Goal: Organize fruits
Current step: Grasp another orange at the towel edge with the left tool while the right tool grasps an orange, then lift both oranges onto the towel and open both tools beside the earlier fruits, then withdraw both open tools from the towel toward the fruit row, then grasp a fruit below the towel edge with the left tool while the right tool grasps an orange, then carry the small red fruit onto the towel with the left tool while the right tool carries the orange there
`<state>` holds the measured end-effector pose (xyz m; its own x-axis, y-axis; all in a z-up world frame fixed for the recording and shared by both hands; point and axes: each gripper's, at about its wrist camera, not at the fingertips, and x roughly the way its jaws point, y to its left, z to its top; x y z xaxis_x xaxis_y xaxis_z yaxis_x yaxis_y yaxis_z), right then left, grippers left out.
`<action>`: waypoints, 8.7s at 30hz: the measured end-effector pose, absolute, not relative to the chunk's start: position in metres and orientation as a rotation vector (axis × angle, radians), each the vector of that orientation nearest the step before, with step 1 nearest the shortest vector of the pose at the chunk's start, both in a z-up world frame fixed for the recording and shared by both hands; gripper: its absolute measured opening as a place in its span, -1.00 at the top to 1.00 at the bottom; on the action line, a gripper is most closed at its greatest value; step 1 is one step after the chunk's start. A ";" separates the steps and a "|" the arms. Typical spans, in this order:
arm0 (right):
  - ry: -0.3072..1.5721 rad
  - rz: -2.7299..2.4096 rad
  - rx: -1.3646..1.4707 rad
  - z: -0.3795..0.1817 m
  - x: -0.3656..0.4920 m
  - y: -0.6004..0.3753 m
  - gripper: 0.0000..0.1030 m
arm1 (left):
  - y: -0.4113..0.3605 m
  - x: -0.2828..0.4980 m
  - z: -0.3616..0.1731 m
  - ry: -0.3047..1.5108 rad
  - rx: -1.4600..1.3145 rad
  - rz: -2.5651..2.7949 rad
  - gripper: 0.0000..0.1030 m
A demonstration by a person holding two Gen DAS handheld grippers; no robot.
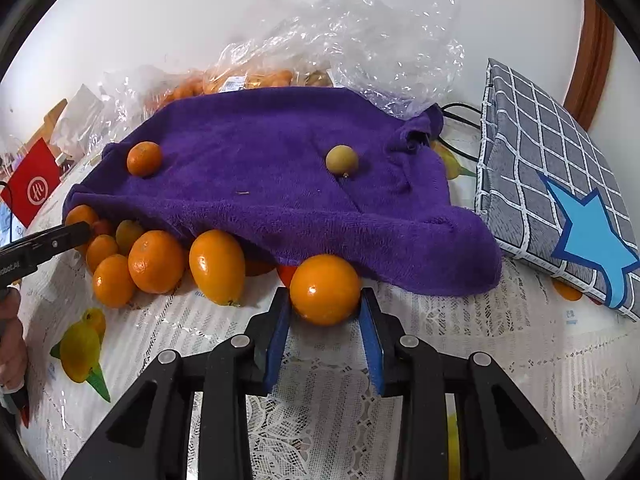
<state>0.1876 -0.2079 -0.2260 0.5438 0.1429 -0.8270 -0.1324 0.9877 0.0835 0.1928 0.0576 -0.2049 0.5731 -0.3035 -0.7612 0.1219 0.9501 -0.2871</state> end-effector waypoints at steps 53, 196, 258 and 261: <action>0.788 0.203 0.086 -0.162 0.252 -0.224 0.34 | 0.019 0.260 -0.153 0.747 -0.239 -0.280 0.22; 0.955 0.250 0.058 -0.211 0.179 -0.196 0.37 | 0.046 0.205 -0.203 0.939 -0.280 -0.393 0.40; 0.805 0.291 0.150 -0.170 0.165 -0.220 0.38 | 0.073 0.184 -0.169 0.777 -0.247 -0.284 0.54; 0.778 0.275 0.123 -0.156 0.174 -0.224 0.38 | 0.078 0.192 -0.161 0.768 -0.236 -0.270 0.54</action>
<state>0.1744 -0.2242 -0.1556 0.6790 0.2894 -0.6747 -0.1991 0.9572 0.2101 0.1921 0.0775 -0.1607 0.6881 -0.3242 -0.6491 0.1540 0.9395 -0.3060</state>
